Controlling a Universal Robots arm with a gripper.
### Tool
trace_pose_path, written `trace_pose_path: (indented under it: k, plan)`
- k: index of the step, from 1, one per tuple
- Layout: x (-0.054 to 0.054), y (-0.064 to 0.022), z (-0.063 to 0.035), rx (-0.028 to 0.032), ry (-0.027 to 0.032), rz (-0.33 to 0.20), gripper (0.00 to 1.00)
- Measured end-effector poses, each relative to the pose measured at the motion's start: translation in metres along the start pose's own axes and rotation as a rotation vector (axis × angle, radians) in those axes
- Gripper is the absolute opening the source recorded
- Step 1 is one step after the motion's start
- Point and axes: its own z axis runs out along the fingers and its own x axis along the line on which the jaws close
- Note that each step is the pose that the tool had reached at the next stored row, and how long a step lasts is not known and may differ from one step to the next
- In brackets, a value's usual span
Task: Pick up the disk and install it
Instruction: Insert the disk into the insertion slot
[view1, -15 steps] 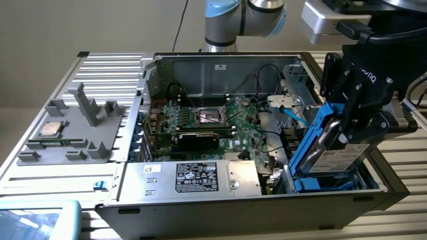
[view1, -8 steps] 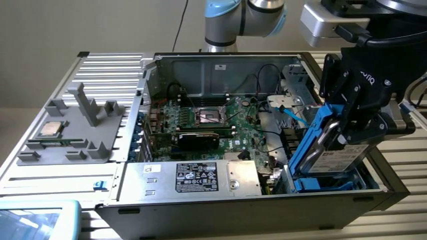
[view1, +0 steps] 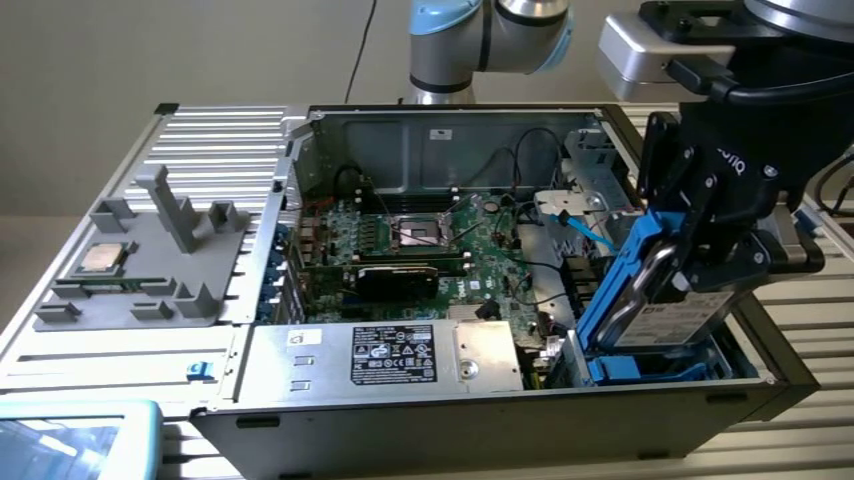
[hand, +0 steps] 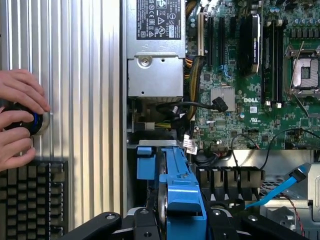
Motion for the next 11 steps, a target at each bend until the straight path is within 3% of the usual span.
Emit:
trace_pose_path:
  k: [11]
  plan:
    - [0.0003, -0.0004, 0.0047, -0.0017, -0.0042, 0.000, 0.37]
